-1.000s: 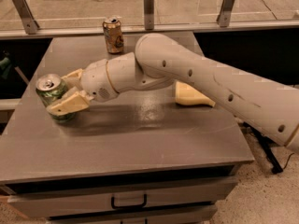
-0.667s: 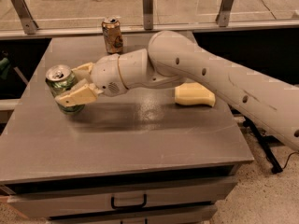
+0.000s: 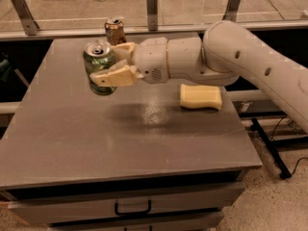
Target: Pick green can
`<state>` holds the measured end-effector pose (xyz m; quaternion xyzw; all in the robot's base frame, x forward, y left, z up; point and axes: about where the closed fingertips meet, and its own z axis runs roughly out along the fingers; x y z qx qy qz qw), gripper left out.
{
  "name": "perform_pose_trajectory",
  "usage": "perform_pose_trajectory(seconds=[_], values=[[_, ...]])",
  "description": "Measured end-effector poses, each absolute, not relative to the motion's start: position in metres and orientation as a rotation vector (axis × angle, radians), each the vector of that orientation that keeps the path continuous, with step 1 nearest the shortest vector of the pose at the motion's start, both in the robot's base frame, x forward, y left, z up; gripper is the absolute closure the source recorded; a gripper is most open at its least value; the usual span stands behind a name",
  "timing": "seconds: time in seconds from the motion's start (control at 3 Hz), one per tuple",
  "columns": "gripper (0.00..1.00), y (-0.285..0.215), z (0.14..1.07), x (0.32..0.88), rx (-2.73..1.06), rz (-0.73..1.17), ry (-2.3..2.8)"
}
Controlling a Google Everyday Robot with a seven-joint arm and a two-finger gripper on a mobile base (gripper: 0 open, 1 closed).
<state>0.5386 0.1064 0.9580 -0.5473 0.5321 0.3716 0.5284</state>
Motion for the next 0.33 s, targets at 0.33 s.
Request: perform_pose_trajectory(seconds=[0.33], values=[[1.00,0.1004,0.9592,0.5397,-1.299,0.879,1.275]])
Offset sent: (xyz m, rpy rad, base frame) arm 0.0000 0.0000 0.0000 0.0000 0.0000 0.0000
